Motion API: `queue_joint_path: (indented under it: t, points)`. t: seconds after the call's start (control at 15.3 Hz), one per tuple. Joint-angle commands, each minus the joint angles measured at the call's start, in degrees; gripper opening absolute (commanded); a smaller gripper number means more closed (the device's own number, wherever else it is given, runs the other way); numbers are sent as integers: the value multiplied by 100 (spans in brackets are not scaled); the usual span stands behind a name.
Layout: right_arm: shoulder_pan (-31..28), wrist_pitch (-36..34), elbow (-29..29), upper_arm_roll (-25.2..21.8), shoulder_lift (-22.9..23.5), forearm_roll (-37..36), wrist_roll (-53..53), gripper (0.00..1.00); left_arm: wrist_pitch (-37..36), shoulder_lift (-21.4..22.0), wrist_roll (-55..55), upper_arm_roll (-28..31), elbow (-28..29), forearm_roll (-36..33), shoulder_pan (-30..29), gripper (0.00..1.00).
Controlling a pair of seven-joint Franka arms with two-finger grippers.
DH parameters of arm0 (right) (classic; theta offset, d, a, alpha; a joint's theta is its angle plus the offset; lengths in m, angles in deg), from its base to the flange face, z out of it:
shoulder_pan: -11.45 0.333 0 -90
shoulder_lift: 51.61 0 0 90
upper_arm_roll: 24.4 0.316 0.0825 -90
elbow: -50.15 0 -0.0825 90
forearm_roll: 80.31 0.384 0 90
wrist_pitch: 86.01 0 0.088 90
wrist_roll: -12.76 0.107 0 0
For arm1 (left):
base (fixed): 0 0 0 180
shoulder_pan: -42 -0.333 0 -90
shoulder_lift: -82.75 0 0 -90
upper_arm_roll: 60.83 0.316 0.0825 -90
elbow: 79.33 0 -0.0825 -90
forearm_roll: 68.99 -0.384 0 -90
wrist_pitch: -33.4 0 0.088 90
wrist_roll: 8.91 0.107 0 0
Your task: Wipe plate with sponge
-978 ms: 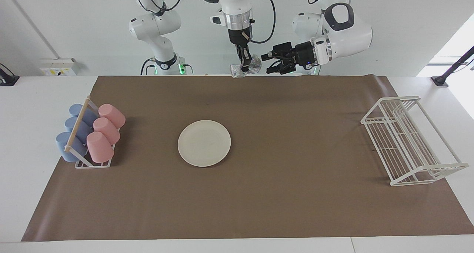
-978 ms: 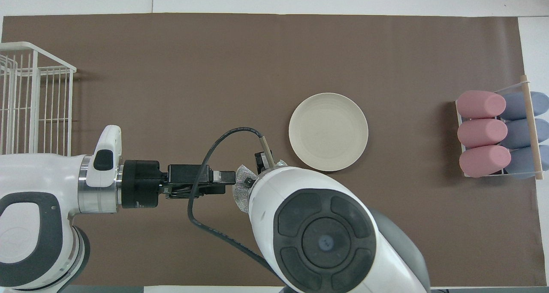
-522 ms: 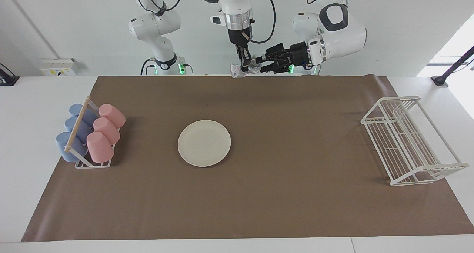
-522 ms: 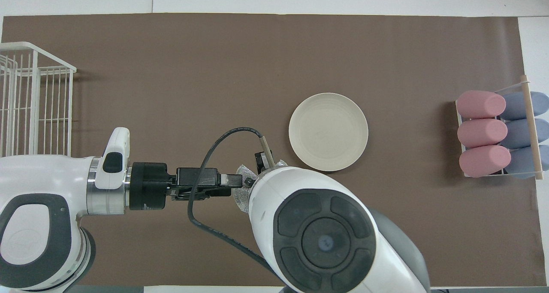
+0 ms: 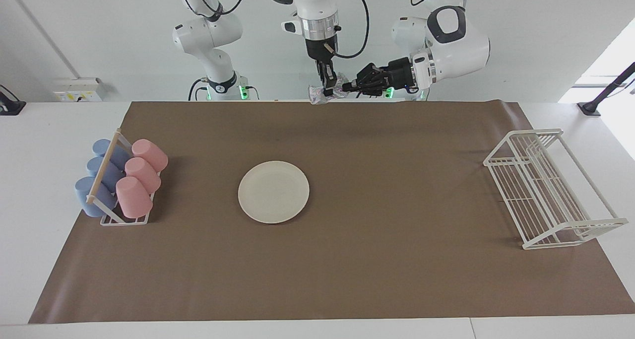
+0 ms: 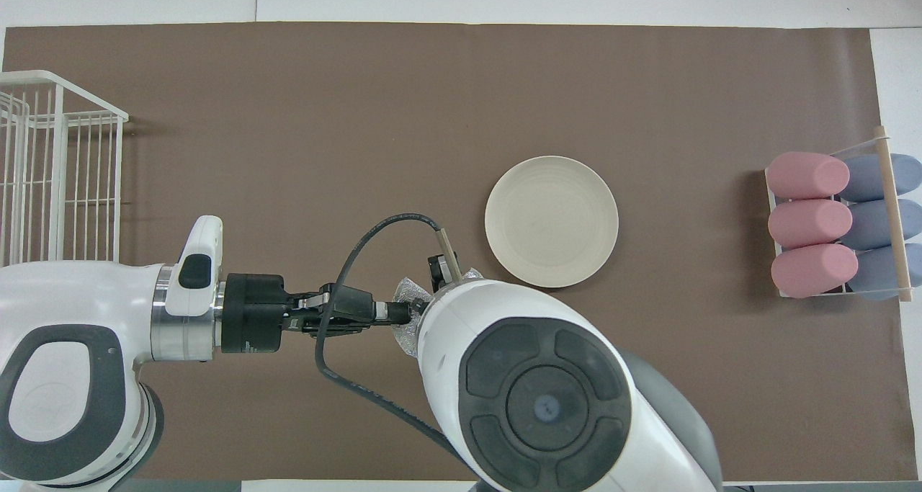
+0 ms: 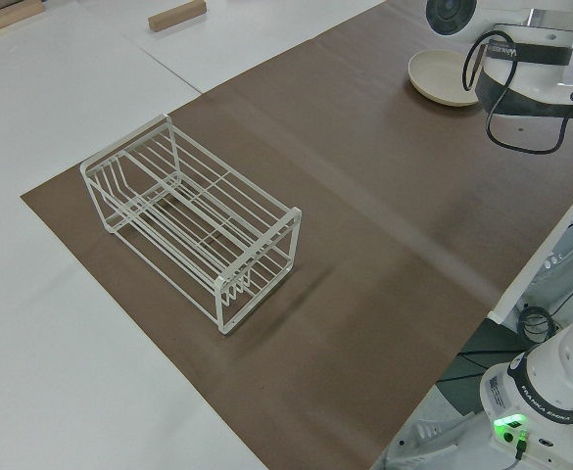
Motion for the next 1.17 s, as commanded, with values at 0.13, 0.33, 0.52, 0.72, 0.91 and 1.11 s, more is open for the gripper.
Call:
queue_joint_path:
  t: [0.13,0.33,0.52,0.72,0.91,1.11]
  points:
    - [-216,-235,27,-11,-172,-128,-1160,70,-112,79,-119,51,77,102,26,0]
    - [-602,-244,106,-11,-259,-128,-2390,100,-112,79,-136,60,77,111,26,0]
    - [-1041,-559,106,-28,-321,-111,-4057,100,-95,70,-250,77,77,76,17,0]
    - [-1612,-894,80,-37,-391,-102,-5799,100,-68,35,-381,86,69,-152,-141,0]
    - [-2096,-1070,36,-37,-409,-58,-7092,100,-77,0,-619,86,7,-950,-334,0]
    - [-2579,-1114,27,-55,-418,-58,-8524,100,-33,-88,-1136,86,-107,-1978,-343,0]
